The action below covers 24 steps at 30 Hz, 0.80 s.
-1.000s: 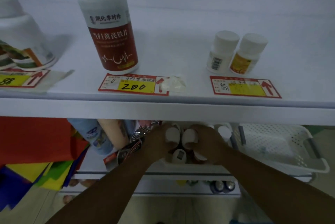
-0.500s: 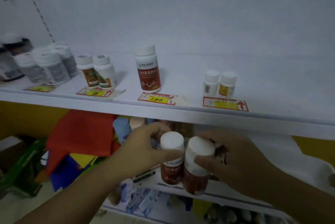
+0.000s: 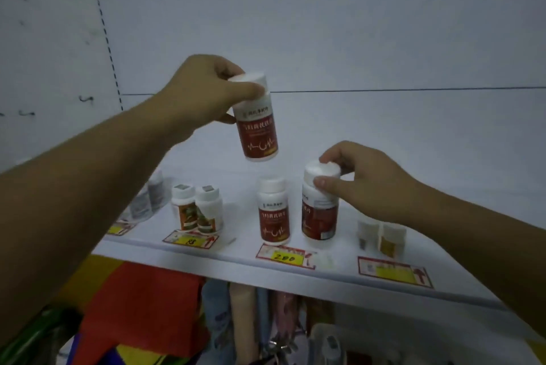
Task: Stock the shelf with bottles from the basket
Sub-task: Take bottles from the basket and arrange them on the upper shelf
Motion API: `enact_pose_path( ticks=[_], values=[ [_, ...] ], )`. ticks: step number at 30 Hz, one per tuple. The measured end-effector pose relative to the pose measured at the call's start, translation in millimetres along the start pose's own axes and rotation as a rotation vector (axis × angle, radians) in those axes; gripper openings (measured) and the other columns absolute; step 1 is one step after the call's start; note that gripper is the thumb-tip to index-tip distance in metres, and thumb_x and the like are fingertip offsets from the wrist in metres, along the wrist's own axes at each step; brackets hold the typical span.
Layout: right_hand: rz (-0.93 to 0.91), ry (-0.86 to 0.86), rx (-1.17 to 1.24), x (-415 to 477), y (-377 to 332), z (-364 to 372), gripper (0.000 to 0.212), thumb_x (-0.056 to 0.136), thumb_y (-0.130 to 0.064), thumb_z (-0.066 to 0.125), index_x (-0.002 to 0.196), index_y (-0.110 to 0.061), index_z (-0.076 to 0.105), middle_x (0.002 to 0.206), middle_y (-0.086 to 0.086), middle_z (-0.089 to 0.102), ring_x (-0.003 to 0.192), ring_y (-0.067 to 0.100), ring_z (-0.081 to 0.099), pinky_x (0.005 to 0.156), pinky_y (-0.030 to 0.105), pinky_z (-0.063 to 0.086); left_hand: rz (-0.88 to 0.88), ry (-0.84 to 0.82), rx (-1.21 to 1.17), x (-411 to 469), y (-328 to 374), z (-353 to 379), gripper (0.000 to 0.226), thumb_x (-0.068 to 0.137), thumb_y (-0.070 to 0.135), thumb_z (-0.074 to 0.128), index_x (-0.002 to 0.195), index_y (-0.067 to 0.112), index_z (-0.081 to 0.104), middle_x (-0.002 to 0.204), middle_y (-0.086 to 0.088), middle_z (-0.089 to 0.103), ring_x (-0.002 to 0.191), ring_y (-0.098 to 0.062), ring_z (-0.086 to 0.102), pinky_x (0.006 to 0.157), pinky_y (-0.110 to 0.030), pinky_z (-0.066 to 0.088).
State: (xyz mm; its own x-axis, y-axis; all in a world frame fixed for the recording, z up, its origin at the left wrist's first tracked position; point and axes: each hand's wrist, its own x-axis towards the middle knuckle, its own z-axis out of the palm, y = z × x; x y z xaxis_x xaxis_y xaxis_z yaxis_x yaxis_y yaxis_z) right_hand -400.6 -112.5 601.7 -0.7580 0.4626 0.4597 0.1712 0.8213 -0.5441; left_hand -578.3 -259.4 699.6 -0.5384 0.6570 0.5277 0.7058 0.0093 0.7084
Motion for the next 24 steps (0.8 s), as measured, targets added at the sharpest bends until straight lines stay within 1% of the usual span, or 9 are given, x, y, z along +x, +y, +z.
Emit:
enact_pose_path(
  ticks=[3,5,10,15,17,19,21,22,24],
  values=[
    [0.075,-0.04,0.003,23.4,12.5,12.7,0.022,0.077,-0.036,0.068,0.095,-0.029,0.056,0.091,-0.008,0.059,0.079,0.008,0.057,0.071,0.026,0.049,-0.115,-0.082,-0.012,38.2,-33.7,20.5,0.045,0.074,0.019,0.073,0.115,0.014,0.058,0.103,-0.004,0.058,0.088,-0.018,0.061,0.068,-0.033,0.059],
    [0.096,-0.067,0.025,31.4,17.6,21.8,0.022,0.077,-0.036,0.069,0.093,-0.027,0.057,0.083,-0.01,0.057,0.075,0.009,0.057,0.073,0.03,0.052,-0.192,-0.149,0.012,52.0,-60.9,37.2,0.035,0.075,0.017,0.071,0.108,0.014,0.059,0.1,-0.006,0.058,0.086,-0.018,0.06,0.068,-0.033,0.059],
    [0.034,-0.104,-0.074,38.2,22.2,36.6,0.018,0.077,-0.04,0.067,0.088,-0.033,0.054,0.086,-0.018,0.055,0.07,0.0,0.054,0.058,0.015,0.037,-0.322,-0.453,0.108,64.9,-106.2,67.6,0.024,0.071,0.016,0.075,0.092,0.013,0.063,0.093,-0.006,0.066,0.084,-0.019,0.066,0.056,-0.026,0.057],
    [0.016,-0.09,-0.079,39.6,22.8,34.5,0.018,0.076,-0.041,0.067,0.079,-0.035,0.05,0.098,-0.012,0.059,0.073,0.002,0.058,0.058,0.017,0.04,-0.368,-0.598,0.093,62.5,-110.7,84.9,0.018,0.068,0.021,0.076,0.083,0.015,0.069,0.088,-0.002,0.072,0.074,-0.012,0.07,0.053,-0.021,0.055],
    [0.015,-0.112,-0.078,37.9,23.1,33.6,0.017,0.077,-0.04,0.066,0.085,-0.033,0.052,0.101,-0.009,0.059,0.078,0.003,0.059,0.063,0.02,0.045,-0.38,-0.617,0.117,61.4,-106.7,86.2,0.021,0.069,0.027,0.076,0.086,0.017,0.069,0.094,-0.002,0.069,0.084,-0.015,0.067,0.053,-0.023,0.056],
    [0.041,-0.143,-0.099,33.4,19.2,32.9,0.023,0.079,-0.04,0.064,0.096,-0.029,0.054,0.11,-0.006,0.059,0.092,0.01,0.059,0.077,0.027,0.05,-0.37,-0.627,0.179,57.0,-100.3,86.6,0.027,0.074,0.037,0.072,0.093,0.019,0.067,0.103,0.0,0.066,0.091,-0.016,0.063,0.061,-0.027,0.056],
    [-0.011,-0.041,-0.167,24.2,12.4,28.8,0.027,0.082,-0.039,0.061,0.104,-0.026,0.056,0.119,-0.003,0.057,0.106,0.014,0.055,0.09,0.032,0.048,-0.321,-0.526,0.235,48.4,-89.8,88.4,0.038,0.08,0.042,0.065,0.106,0.016,0.064,0.115,-0.003,0.063,0.096,-0.017,0.06,0.076,-0.032,0.053],
    [-0.066,0.06,-0.176,15.2,8.7,25.2,0.025,0.083,-0.037,0.06,0.105,-0.025,0.057,0.119,-0.004,0.058,0.106,0.012,0.054,0.092,0.032,0.049,-0.244,-0.391,0.262,43.5,-84.1,89.2,0.041,0.082,0.042,0.063,0.112,0.014,0.063,0.119,-0.006,0.062,0.098,-0.019,0.058,0.081,-0.033,0.05],
    [-0.196,0.2,-0.119,-15.2,4.2,16.7,0.015,0.084,-0.032,0.058,0.097,-0.024,0.06,0.104,-0.007,0.062,0.091,0.006,0.059,0.08,0.022,0.053,0.022,0.003,0.285,19.7,-70.6,86.7,0.033,0.083,0.036,0.06,0.108,0.016,0.064,0.109,-0.003,0.066,0.096,-0.016,0.06,0.083,-0.03,0.049]
  ],
)
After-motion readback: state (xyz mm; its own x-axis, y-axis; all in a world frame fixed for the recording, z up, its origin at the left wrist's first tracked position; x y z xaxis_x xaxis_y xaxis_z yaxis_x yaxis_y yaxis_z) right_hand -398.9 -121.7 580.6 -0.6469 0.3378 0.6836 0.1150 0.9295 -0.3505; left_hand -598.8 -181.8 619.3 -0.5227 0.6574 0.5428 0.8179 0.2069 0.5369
